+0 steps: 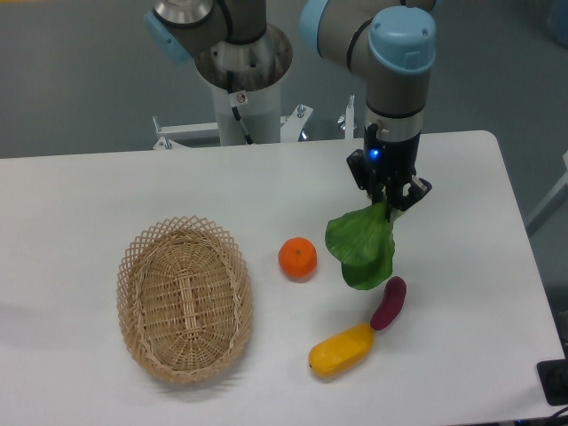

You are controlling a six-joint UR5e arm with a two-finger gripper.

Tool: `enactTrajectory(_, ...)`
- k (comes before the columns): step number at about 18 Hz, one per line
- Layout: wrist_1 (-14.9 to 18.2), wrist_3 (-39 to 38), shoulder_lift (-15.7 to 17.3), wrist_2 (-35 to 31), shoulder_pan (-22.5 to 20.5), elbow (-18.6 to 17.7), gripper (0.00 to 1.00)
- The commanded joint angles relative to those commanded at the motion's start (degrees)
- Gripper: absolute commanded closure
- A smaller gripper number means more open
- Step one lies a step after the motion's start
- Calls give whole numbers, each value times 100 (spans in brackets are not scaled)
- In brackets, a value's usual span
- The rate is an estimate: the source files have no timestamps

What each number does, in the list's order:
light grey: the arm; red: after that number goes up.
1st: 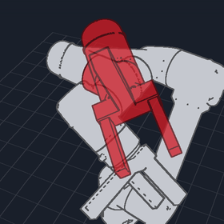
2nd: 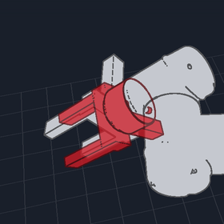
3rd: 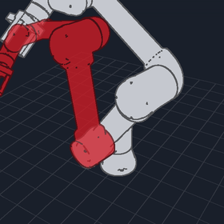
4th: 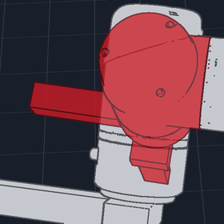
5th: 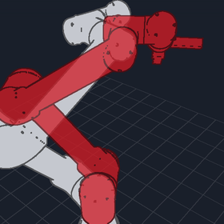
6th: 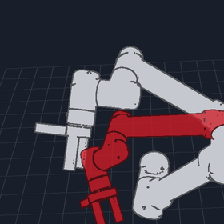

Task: Place the green vegetable on the table
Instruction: 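Lower the held green leafy vegetable toward the table beside the orange, then set the green vegetable on the table and open the gripper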

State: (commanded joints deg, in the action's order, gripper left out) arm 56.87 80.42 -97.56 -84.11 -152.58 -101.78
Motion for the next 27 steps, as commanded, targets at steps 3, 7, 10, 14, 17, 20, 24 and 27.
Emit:
enactTrajectory(3, -35, 0, 0, 9, 18, -70, 70)
enactTrajectory(7, -70, 52, 9, -17, -9, -210, 70)
enactTrajectory(10, -79, 289, 17, -44, -9, -307, 70)
enactTrajectory(14, -140, 974, 53, -44, -61, -650, 70)
enactTrajectory(17, -377, 1580, 35, -44, -254, -878, 70)
enactTrajectory(20, -387, 2108, -9, -44, -465, -967, 70)
enactTrajectory(24, -404, 2863, -219, -44, -799, -1011, 70)
enactTrajectory(27, -527, 3435, -342, -44, -1124, -1081, 70)
